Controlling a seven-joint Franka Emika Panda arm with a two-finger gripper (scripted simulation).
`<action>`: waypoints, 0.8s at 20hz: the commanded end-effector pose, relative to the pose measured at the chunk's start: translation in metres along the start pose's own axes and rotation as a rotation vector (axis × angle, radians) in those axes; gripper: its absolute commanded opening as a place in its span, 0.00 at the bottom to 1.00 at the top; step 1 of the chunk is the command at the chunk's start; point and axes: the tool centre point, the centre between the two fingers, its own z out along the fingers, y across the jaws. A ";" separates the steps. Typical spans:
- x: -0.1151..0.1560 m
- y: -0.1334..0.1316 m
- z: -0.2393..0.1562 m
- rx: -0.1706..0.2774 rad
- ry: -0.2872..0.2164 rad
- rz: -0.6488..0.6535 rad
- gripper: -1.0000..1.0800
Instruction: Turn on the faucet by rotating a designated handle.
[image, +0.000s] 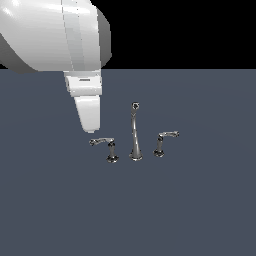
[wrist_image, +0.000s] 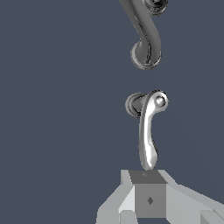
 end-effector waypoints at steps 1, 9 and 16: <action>0.005 -0.007 0.010 0.001 0.004 0.039 0.00; 0.017 -0.024 0.034 0.001 0.010 0.131 0.00; 0.021 -0.029 0.040 0.002 0.010 0.159 0.00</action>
